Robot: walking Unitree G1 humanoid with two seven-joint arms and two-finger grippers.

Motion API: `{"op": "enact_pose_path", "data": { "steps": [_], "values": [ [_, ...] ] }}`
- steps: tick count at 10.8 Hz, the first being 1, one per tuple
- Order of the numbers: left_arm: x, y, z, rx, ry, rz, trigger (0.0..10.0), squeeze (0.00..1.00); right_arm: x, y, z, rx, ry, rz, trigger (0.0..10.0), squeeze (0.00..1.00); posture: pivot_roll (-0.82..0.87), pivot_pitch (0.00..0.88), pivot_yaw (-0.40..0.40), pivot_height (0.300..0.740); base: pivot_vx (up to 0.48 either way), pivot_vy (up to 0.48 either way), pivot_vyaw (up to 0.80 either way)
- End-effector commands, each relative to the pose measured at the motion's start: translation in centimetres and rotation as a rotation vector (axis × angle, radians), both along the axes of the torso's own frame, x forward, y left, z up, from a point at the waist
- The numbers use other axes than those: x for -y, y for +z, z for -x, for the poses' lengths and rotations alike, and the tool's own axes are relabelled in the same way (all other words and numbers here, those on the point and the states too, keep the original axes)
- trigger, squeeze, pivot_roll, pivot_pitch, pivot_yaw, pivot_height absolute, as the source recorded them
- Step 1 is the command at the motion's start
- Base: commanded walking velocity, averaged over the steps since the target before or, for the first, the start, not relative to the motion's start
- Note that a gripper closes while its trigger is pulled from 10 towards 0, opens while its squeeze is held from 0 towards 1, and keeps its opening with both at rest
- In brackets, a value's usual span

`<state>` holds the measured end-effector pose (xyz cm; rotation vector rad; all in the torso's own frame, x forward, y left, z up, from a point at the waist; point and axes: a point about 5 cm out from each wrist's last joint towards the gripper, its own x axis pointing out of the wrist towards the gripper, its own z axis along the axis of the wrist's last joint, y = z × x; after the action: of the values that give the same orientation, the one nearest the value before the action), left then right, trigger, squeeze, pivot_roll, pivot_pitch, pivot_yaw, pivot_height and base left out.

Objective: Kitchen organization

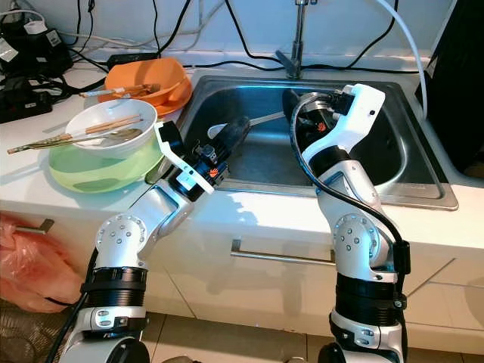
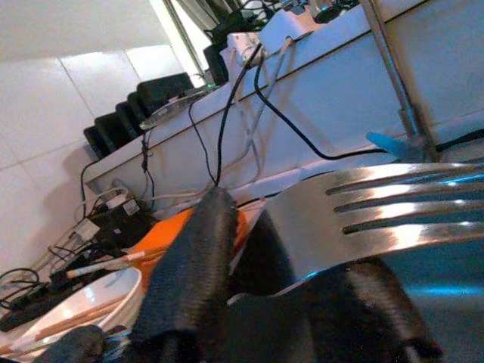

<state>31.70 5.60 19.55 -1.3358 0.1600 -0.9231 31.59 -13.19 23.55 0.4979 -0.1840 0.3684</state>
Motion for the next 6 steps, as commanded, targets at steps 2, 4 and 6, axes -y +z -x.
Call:
{"op": "enact_pose_path", "data": {
  "steps": [2, 4, 6],
  "values": [
    [1.63, -0.05, 0.35, -0.012, -0.037, 0.012, 0.0, 0.0, -0.06, 0.87, 0.01, 0.032, -0.001, -0.008, 0.0, 0.0, -0.05, 0.01, 0.062, 0.74, 0.0, 0.0, 0.0],
    [1.73, -0.32, 0.38, -0.014, -0.037, -0.021, 10.0, 0.83, -0.12, 0.8, 0.05, 0.029, -0.002, -0.011, 0.0, 0.0, -0.05, 0.011, 0.061, 0.74, 0.0, 0.0, 0.0],
    [1.96, -0.46, 0.35, -0.015, -0.023, -0.057, 10.0, 1.0, -0.39, 0.39, 0.07, 0.016, 0.0, -0.016, 0.0, 0.0, -0.04, 0.012, 0.062, 0.74, 0.0, 0.0, 0.0]
  ]
}}
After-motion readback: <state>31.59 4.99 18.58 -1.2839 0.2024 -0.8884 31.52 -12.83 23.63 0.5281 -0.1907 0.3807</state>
